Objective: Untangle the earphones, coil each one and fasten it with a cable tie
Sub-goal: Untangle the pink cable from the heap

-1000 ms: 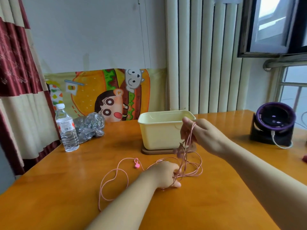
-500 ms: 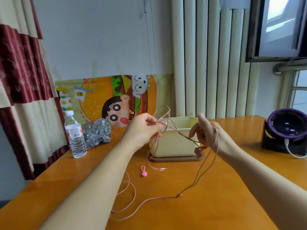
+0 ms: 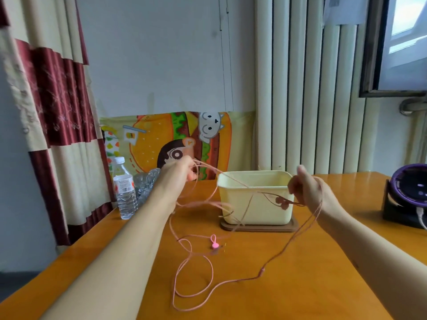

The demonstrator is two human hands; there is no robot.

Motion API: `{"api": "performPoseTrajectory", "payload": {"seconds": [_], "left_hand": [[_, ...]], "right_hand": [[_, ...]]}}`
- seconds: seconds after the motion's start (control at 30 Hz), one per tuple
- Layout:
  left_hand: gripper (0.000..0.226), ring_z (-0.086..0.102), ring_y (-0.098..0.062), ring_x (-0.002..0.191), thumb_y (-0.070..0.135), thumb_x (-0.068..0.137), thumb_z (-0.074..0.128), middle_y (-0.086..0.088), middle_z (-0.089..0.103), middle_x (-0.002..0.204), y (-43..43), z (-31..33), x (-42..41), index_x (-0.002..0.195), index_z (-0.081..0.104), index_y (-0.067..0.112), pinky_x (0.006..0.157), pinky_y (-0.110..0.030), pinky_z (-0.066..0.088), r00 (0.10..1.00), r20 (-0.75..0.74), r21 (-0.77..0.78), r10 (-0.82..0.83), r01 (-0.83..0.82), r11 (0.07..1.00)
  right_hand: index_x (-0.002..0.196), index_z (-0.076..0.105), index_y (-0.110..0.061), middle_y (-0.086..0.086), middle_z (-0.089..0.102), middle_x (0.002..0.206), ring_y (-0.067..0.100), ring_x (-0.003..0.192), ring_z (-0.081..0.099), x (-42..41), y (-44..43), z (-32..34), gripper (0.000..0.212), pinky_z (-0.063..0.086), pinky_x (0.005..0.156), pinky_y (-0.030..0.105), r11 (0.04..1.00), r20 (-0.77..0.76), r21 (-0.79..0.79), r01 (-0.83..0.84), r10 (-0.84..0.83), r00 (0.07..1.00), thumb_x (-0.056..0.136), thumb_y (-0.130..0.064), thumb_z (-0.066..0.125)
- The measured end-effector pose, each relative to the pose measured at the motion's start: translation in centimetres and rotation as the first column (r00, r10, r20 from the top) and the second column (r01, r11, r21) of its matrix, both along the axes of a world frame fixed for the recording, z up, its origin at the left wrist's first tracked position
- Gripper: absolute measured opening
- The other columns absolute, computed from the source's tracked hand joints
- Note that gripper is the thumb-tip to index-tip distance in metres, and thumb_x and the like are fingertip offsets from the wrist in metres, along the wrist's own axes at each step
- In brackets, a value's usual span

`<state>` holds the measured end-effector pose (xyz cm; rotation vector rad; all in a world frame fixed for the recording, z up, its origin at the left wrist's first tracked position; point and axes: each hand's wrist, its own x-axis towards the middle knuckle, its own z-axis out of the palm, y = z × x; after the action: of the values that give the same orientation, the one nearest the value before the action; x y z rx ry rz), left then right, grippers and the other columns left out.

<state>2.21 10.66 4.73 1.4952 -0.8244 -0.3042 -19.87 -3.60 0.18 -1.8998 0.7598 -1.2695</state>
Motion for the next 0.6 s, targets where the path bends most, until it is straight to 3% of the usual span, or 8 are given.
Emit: {"api": "performPoseTrajectory", "payload": {"seconds": [0.07,0.13,0.2,0.3,0.37,0.47,0.6], "left_hand": [[0.025,0.061,-0.022,0.104,0.024,0.091,0.043,-0.002,0.062,0.098,0.7,-0.8,1.1,0.073,0.054,0.011,0.095,-0.047,0.044,0.985,-0.172,-0.054,0.022,-0.031,0.998],[0.020,0.060,-0.027,0.106,0.013,0.093,0.039,-0.008,0.058,0.101,1.5,-1.6,2.2,0.087,0.055,0.002,0.096,-0.048,0.045,0.924,-0.383,-0.155,-0.007,-0.057,0.986],[0.018,0.057,-0.029,0.111,0.007,0.090,0.037,-0.010,0.060,0.099,2.0,-2.6,3.3,0.082,0.052,0.003,0.093,-0.047,0.046,0.875,-0.483,-0.185,0.012,-0.116,0.976],[0.017,0.054,-0.026,0.116,0.009,0.092,0.036,-0.011,0.056,0.123,2.5,-3.9,4.6,0.085,0.052,0.011,0.084,-0.043,0.047,0.817,-0.564,-0.197,0.119,-0.273,0.941],[0.020,0.051,-0.025,0.118,0.011,0.095,0.035,-0.010,0.049,0.134,2.9,-4.4,5.2,0.102,0.053,0.011,0.086,-0.044,0.047,0.799,-0.572,-0.184,0.188,-0.347,0.920],[0.022,0.054,-0.026,0.109,0.012,0.097,0.031,-0.010,0.047,0.138,3.2,-5.2,5.6,0.107,0.050,0.013,0.094,-0.048,0.046,0.822,-0.534,-0.124,0.199,-0.309,0.943],[0.028,0.059,-0.030,0.103,0.012,0.101,0.034,-0.015,0.050,0.134,3.5,-6.6,5.9,0.125,0.048,0.007,0.090,-0.048,0.050,0.930,-0.303,0.209,0.207,-0.147,0.967]], "right_hand": [[0.057,0.052,-0.005,0.002,0.042,0.046,0.020,0.052,0.041,-0.4,-0.8,-0.6,0.060,0.033,0.058,0.031,0.996,0.034,0.060,0.061,-0.063,0.997,0.102,-0.034,0.026],[0.058,0.053,-0.005,0.005,0.047,0.049,0.022,0.055,0.046,-0.5,-1.2,-1.2,0.060,0.037,0.064,0.033,0.990,0.007,0.110,0.090,-0.092,0.996,0.101,-0.036,0.025],[0.060,0.053,-0.006,0.006,0.050,0.054,0.021,0.059,0.049,-0.3,-1.3,-1.7,0.062,0.039,0.063,0.032,0.987,-0.051,0.084,0.137,-0.134,0.990,0.102,-0.038,0.022],[0.060,0.050,-0.007,0.006,0.046,0.053,0.019,0.053,0.045,0.0,-1.4,-1.9,0.061,0.035,0.054,0.029,0.980,-0.089,0.109,0.165,-0.156,0.984,0.102,-0.038,0.019],[0.063,0.049,-0.006,0.005,0.042,0.048,0.021,0.048,0.046,0.2,-1.2,-1.7,0.058,0.035,0.051,0.028,0.961,-0.047,0.247,0.123,-0.115,0.992,0.101,-0.039,0.021],[0.066,0.046,-0.005,0.003,0.049,0.037,0.027,0.053,0.059,0.7,-0.2,-1.2,0.051,0.045,0.056,0.032,0.927,0.142,0.374,-0.009,-0.048,0.989,0.101,-0.035,0.024],[0.066,0.043,-0.006,0.003,0.050,0.037,0.032,0.066,0.066,1.7,1.8,-0.3,0.052,0.053,0.060,0.030,0.918,0.244,0.338,-0.209,0.129,0.961,0.103,-0.036,0.024]]}}
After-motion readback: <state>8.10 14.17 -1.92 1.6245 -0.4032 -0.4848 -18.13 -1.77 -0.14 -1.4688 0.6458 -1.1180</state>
